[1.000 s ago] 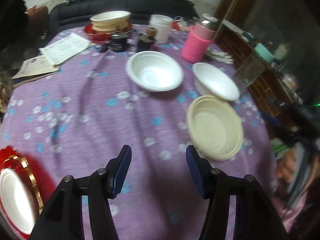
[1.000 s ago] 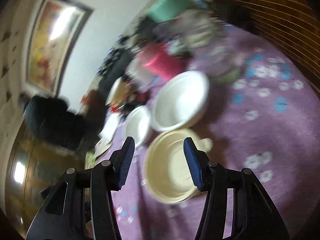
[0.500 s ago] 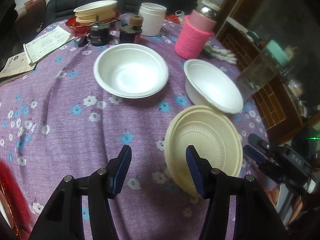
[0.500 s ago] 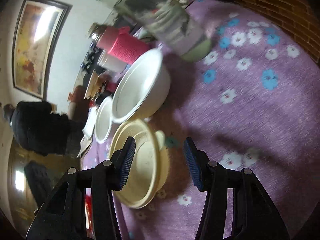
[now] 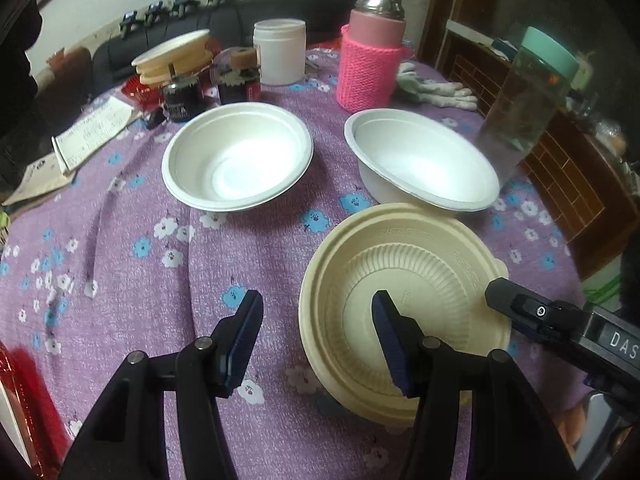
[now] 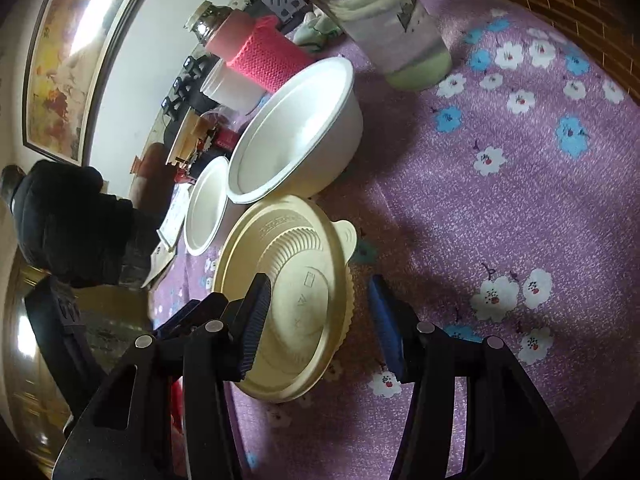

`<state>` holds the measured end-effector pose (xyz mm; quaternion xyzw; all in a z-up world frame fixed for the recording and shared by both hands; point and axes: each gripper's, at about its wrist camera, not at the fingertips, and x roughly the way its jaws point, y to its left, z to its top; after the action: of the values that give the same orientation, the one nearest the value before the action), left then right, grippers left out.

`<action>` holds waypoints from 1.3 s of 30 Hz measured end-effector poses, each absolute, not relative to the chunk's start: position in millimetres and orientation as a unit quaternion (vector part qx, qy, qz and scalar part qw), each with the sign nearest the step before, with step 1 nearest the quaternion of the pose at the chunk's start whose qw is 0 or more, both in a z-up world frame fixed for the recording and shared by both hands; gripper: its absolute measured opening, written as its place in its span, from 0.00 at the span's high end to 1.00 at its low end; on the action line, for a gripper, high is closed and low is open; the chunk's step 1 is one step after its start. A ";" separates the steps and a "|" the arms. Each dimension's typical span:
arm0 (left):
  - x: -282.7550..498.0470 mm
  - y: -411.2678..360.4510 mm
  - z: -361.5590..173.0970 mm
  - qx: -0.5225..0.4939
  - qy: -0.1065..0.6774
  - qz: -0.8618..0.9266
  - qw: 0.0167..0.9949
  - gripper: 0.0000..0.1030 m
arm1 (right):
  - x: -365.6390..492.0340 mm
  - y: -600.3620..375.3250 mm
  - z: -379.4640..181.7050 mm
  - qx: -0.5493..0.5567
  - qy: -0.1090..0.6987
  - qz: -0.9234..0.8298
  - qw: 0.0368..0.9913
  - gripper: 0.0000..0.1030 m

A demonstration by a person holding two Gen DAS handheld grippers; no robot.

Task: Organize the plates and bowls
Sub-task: 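Move both tools toward the beige plastic bowl, then close both tools on the rim of the beige plastic bowl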

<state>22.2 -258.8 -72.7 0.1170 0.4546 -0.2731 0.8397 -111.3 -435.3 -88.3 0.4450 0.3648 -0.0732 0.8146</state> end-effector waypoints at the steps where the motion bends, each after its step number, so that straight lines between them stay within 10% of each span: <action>1: 20.7 -259.8 -73.0 0.121 0.450 -0.274 0.842 0.45 | -109.9 -433.1 -87.5 0.440 0.366 -0.076 0.817 0.51; 39: 41.8 -265.6 -113.3 0.115 0.478 -0.320 0.810 0.45 | -99.6 -433.3 -94.6 0.437 0.336 -0.102 0.828 0.51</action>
<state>41.8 -265.6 -113.3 0.1145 0.4779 -0.3201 0.8099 -99.6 -433.3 -94.6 0.4368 0.3360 -0.1020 0.8282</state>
